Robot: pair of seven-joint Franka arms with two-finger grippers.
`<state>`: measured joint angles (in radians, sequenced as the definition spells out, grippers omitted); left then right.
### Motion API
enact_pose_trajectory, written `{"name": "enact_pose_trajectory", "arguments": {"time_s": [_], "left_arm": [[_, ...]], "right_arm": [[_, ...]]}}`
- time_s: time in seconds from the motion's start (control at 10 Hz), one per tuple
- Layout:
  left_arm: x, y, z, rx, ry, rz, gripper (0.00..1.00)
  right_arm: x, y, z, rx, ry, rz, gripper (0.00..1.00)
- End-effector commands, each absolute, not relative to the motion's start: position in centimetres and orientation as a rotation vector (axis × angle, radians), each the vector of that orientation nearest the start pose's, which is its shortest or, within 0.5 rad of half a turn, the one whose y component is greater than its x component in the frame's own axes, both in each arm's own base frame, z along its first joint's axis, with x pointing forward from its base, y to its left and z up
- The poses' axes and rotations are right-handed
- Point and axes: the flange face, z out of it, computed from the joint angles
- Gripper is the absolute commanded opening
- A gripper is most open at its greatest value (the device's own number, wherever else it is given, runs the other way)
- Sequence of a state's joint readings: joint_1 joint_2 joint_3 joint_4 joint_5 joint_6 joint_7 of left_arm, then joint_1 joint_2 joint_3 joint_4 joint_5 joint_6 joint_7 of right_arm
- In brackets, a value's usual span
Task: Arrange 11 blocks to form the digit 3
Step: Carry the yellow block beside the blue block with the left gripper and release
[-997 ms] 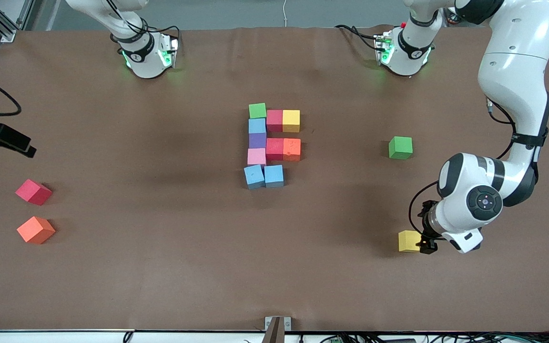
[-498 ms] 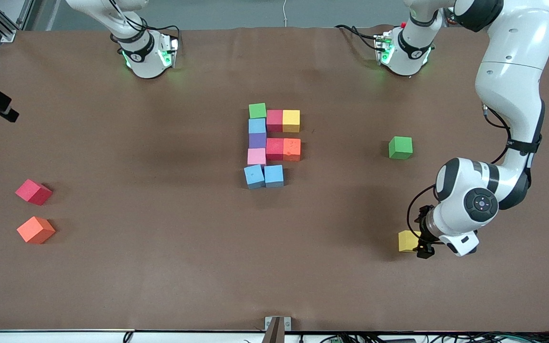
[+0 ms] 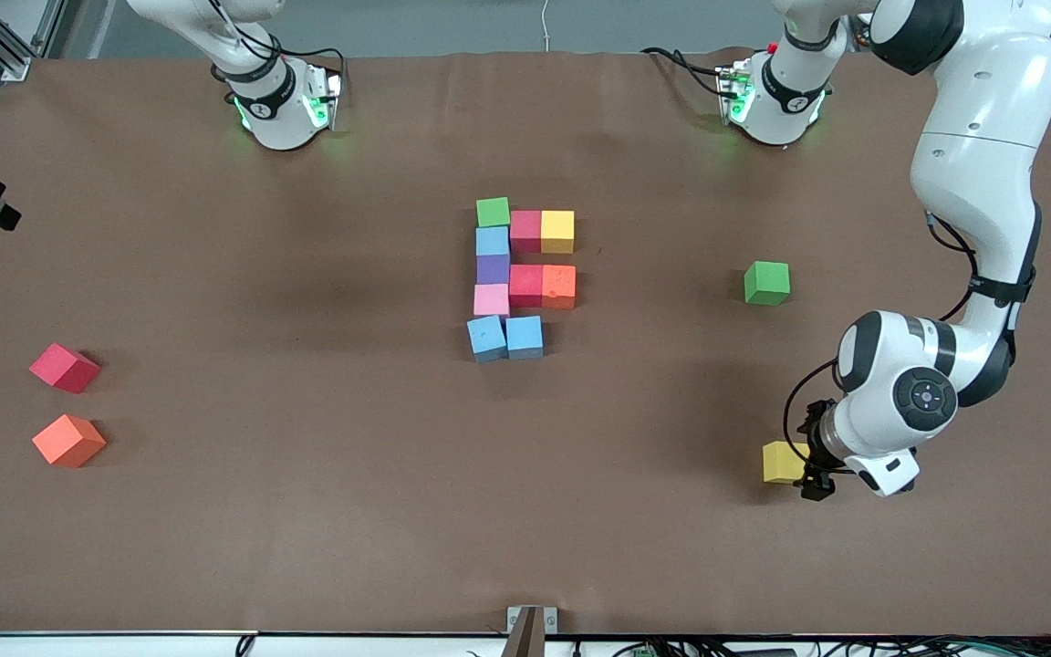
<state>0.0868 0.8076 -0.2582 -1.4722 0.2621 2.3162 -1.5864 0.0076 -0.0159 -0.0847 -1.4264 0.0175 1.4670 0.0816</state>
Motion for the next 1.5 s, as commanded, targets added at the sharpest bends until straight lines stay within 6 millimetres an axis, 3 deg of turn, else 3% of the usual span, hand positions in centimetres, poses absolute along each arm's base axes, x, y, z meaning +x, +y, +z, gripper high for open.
{"name": "enact_pose_trajectory", "arguments": {"time_s": [0.0, 0.2, 0.3, 0.5, 0.6, 0.8, 1.0, 1.4], "left_arm": [[72.2, -8.4, 20.9, -2.528, -1.942, -0.084, 1.00], [72.3, -8.3, 21.2, -2.525, -1.952, -0.089, 0.95], [72.3, -8.4, 21.1, -2.520, -1.957, -0.086, 0.78], [72.5, -9.3, 22.5, -2.508, -2.002, -0.099, 0.34], [72.3, -10.4, 23.3, -2.475, -2.045, -0.108, 0.27], [71.2, -14.9, 24.5, -2.425, -2.077, -0.101, 0.27], [69.2, -20.7, 25.7, -2.327, -2.103, -0.136, 0.27], [62.2, -33.2, 23.8, -2.145, -2.193, -0.193, 0.27]], "right_arm": [[53.1, -3.3, 69.3, -3.121, 0.202, -0.103, 1.00], [53.2, -2.6, 69.2, -3.125, 0.181, -0.105, 1.00], [53.2, -2.0, 69.2, -3.126, 0.162, -0.105, 1.00], [53.2, -1.6, 69.0, -3.121, 0.153, -0.086, 1.00], [53.2, -1.5, 68.9, -3.121, 0.151, -0.076, 1.00], [53.2, -1.4, 68.8, -3.122, 0.149, -0.074, 1.00], [53.2, -1.4, 68.9, -3.120, 0.148, -0.076, 1.00], [53.2, -1.4, 68.9, -3.120, 0.151, -0.076, 1.00]]}}
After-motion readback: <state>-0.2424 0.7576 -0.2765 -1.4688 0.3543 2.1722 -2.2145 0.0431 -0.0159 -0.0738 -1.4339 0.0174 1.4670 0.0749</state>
